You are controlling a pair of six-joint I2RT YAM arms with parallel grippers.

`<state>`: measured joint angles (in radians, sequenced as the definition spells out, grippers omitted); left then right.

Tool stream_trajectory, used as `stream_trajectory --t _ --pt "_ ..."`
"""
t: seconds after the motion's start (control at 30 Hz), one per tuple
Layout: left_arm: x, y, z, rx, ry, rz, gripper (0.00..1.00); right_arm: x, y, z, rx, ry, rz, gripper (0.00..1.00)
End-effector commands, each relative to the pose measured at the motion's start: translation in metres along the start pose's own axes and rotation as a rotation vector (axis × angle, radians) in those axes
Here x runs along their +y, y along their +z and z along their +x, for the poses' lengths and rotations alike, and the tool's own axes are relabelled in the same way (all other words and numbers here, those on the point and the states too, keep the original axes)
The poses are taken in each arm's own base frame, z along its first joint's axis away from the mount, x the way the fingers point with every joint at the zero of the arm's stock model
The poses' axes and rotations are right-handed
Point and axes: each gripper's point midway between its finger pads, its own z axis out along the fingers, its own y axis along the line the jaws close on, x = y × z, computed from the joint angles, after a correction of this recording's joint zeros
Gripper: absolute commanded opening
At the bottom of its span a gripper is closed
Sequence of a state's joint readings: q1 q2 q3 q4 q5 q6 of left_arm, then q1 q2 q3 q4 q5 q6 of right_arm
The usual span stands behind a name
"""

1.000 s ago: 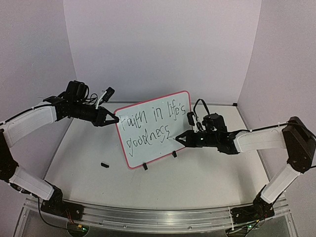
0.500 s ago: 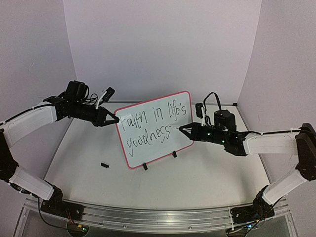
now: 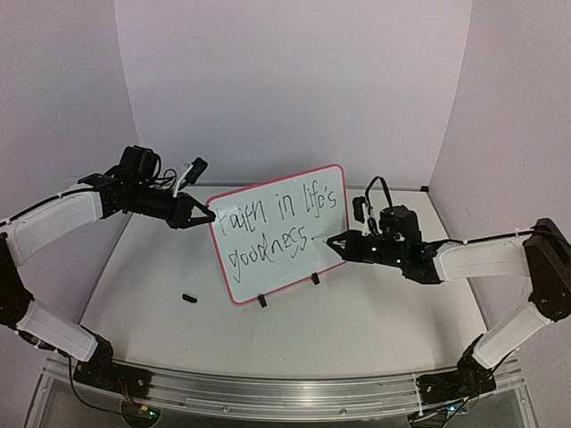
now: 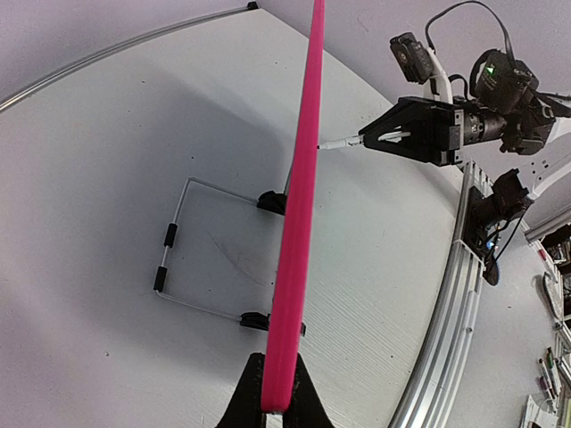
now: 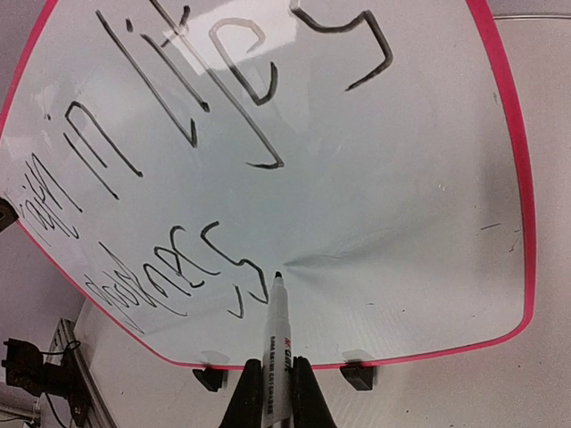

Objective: Write a sentence on the whiteboard

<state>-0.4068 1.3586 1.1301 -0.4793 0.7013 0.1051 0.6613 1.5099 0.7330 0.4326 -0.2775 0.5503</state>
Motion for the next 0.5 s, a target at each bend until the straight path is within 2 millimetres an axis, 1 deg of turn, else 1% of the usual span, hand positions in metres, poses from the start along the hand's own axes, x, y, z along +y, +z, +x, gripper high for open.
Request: stream_trajectory --t 0.0,0.47 --pt "0.0134 0.0099 0.0245 0.085 -0.026 -0.047 0.00 -0.0053 0.0054 -0.0052 -0.014 -0.007 0.023 0.00" --pt "0.0129 0.0092 0.0237 0.083 -0.024 -0.047 0.00 -0.0073 0.0100 -0.0075 -0.019 -0.016 0.036 0.00"
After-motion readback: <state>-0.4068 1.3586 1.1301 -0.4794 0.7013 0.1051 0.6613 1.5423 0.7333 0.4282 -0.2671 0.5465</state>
